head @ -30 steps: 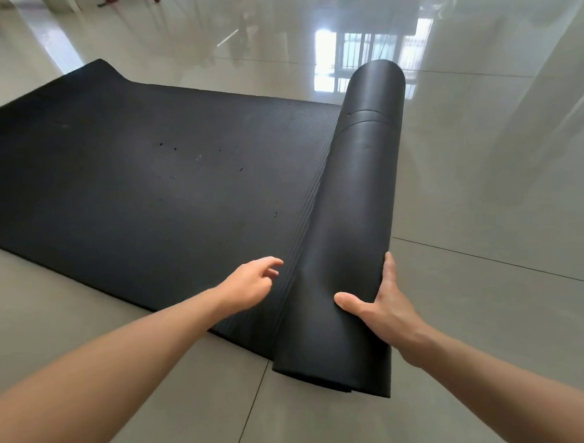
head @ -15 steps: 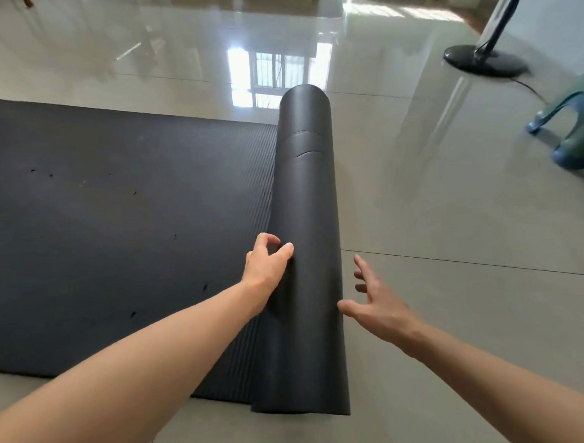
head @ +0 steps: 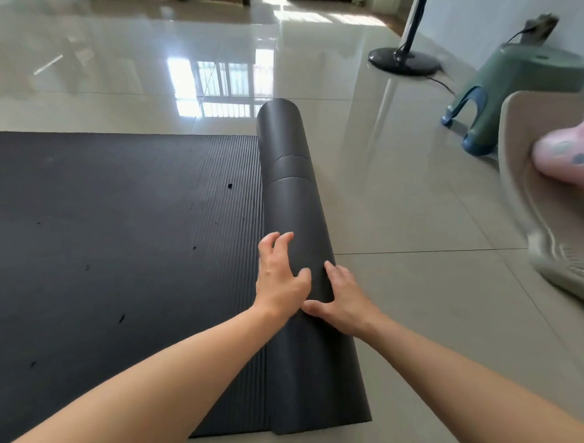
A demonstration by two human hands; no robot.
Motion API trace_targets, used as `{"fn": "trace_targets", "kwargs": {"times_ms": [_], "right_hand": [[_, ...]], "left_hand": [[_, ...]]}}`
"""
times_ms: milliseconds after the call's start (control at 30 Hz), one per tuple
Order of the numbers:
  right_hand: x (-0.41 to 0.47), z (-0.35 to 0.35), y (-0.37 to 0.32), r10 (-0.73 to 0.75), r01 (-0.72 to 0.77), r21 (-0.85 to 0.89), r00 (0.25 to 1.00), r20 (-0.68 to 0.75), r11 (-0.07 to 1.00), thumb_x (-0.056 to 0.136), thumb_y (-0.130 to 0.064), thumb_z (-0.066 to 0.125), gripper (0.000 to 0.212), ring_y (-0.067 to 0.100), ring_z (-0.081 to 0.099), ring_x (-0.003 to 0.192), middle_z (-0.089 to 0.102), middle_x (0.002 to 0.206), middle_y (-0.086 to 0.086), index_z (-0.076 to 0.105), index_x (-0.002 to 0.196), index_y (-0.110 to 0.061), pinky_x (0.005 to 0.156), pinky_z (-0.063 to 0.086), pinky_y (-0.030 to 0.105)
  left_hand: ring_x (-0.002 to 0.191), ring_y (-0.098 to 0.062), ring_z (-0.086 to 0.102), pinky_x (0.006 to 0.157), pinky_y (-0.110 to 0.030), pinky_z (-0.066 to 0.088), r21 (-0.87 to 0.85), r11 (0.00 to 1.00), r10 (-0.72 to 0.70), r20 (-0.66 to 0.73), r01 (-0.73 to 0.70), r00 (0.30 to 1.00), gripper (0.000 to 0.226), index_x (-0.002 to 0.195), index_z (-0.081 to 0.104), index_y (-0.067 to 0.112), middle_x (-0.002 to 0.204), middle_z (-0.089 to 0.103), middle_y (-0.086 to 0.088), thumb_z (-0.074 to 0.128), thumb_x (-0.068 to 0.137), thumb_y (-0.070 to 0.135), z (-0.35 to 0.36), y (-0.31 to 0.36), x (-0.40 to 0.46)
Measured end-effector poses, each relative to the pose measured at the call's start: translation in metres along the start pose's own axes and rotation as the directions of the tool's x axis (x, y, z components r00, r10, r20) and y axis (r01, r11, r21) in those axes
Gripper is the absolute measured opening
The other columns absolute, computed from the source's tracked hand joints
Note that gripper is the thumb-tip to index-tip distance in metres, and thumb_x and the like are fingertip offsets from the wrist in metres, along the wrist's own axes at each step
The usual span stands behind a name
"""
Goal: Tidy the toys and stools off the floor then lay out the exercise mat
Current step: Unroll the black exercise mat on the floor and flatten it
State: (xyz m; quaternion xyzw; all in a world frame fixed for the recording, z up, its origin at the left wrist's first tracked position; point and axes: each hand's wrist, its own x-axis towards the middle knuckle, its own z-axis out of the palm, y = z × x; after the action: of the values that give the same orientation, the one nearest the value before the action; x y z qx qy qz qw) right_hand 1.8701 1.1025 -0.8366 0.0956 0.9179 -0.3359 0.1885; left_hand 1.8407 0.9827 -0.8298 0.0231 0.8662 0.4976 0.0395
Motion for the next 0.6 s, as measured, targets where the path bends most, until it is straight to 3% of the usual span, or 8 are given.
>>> {"fn": "trace_targets", "kwargs": {"times_ms": [100,167,267,333,400,467,533,600], "right_hand": [[-0.003,-0.019,0.014,0.035,-0.039,0.067,0.998,0.053,0.997,0.084,-0.031,0.065,0.091,0.016,0.022,0.142,0.01,0.156,-0.003,0.005,0.151,-0.02,0.111,0.026,0.031],[-0.006,-0.027,0.02,0.005,-0.007,0.063,0.999,0.036,0.998,0.083,-0.017,0.061,0.087,0.017,0.022,0.141,0.009,0.156,-0.003,0.007,0.15,-0.028,0.11,0.027,0.031],[-0.008,-0.036,0.029,-0.062,0.059,-0.058,0.997,-0.048,0.997,0.082,-0.002,0.045,0.077,0.018,0.015,0.144,0.004,0.158,-0.001,0.018,0.148,-0.031,0.116,0.022,0.037],[-0.008,-0.039,0.039,-0.073,0.06,-0.106,0.99,-0.122,0.993,0.086,-0.01,0.045,0.066,0.017,0.014,0.145,0.005,0.158,-0.002,0.024,0.148,-0.022,0.117,0.021,0.041],[-0.007,-0.038,0.052,0.027,-0.042,-0.093,0.987,-0.161,0.995,0.086,-0.038,0.053,0.072,0.018,0.018,0.143,0.007,0.157,-0.002,0.022,0.147,-0.016,0.115,0.025,0.041],[-0.007,-0.038,0.069,0.169,-0.18,-0.081,0.978,-0.126,0.98,0.074,-0.064,0.057,0.099,0.023,0.023,0.141,0.007,0.157,0.002,0.014,0.148,-0.013,0.111,0.031,0.044],[-0.006,-0.04,0.085,0.254,-0.264,-0.094,0.962,-0.102,0.96,0.072,-0.065,0.06,0.107,0.027,0.024,0.141,0.004,0.157,0.006,0.008,0.148,-0.012,0.111,0.032,0.046],[-0.005,-0.046,0.096,0.303,-0.311,-0.048,0.944,-0.128,0.949,0.077,-0.051,0.064,0.1,0.029,0.023,0.141,0.004,0.157,0.01,0.006,0.149,-0.012,0.112,0.03,0.045]], "left_hand": [[0.138,-0.028,0.026,0.11,-0.042,0.028,0.096,0.936,-0.336,-0.045,0.339,0.941,0.062,0.144,0.025,0.011,0.152,0.018,-0.01,0.051,0.091,0.029,0.006,0.007,0.009],[0.127,-0.024,0.04,0.101,-0.033,0.034,-0.106,0.854,-0.485,0.19,0.509,0.854,0.055,0.142,0.032,0.011,0.144,0.037,-0.005,0.047,0.094,0.034,0.009,0.013,0.011],[0.105,-0.005,0.042,0.08,-0.015,0.036,-0.218,0.879,-0.316,0.397,0.423,0.862,0.044,0.14,0.038,0.017,0.125,0.046,0.009,0.044,0.097,0.024,0.021,0.022,0.0],[0.112,-0.003,0.041,0.082,-0.008,0.035,-0.237,0.916,-0.193,0.446,0.323,0.874,0.047,0.143,0.035,0.02,0.138,0.044,0.007,0.044,0.096,0.014,0.027,0.021,-0.001],[0.133,-0.011,0.036,0.105,-0.02,0.03,-0.228,0.935,-0.113,0.537,0.273,0.836,0.058,0.145,0.03,0.026,0.149,0.036,0.005,0.046,0.094,0.006,0.029,0.024,-0.001],[0.142,-0.016,0.027,0.114,-0.033,0.024,-0.209,0.946,-0.066,0.623,0.246,0.78,0.07,0.148,0.021,0.03,0.153,0.031,0.004,0.047,0.09,-0.002,0.033,0.028,0.0],[0.137,-0.017,0.036,0.107,-0.033,0.035,-0.224,0.95,-0.02,0.649,0.216,0.761,0.08,0.149,0.012,0.032,0.156,0.023,0.004,0.046,0.089,-0.008,0.044,0.03,-0.002],[0.118,-0.018,0.054,0.087,-0.027,0.049,-0.165,0.976,-0.009,0.616,0.14,0.788,0.082,0.149,0.003,0.034,0.158,0.016,0.003,0.046,0.09,-0.003,0.056,0.028,-0.007]]}}
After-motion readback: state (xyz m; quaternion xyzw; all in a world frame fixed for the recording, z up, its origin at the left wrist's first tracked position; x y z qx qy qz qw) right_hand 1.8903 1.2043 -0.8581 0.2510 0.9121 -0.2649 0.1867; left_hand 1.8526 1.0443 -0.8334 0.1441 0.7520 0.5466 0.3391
